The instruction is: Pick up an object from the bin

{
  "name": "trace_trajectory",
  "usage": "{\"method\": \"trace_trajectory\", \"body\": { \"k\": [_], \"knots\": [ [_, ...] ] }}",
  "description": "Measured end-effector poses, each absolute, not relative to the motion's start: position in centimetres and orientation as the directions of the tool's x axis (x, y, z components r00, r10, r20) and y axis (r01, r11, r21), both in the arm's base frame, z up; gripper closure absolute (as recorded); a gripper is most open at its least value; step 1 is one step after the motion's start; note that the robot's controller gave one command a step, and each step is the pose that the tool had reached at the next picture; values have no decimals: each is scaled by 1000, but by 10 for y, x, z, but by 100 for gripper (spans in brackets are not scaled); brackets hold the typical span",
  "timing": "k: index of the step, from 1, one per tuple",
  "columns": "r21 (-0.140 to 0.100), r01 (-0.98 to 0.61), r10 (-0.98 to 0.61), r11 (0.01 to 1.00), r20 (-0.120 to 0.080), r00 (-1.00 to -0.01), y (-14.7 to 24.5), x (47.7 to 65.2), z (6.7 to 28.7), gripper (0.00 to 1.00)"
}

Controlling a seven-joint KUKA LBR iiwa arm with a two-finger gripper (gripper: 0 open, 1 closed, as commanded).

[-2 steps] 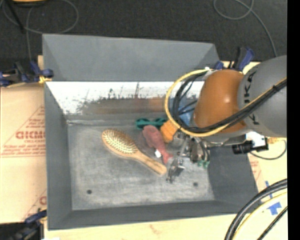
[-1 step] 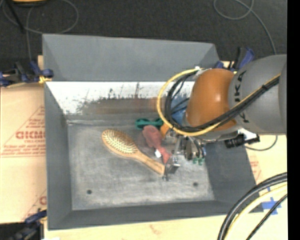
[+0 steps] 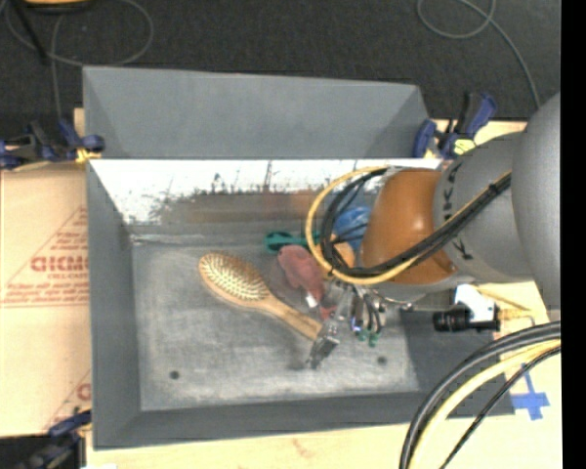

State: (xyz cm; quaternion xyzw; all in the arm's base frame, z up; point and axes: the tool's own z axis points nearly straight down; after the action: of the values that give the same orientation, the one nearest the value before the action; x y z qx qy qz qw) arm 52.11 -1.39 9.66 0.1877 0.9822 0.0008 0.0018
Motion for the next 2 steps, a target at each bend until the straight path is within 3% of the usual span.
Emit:
{"method": "trace_trajectory", "body": {
  "k": [1,2],
  "knots": [
    [-1,405,405,914,-5,-914,-7,544,73,100],
    [-2,405,405,914,-5,-914,-7,544,73,100]
  ]
}}
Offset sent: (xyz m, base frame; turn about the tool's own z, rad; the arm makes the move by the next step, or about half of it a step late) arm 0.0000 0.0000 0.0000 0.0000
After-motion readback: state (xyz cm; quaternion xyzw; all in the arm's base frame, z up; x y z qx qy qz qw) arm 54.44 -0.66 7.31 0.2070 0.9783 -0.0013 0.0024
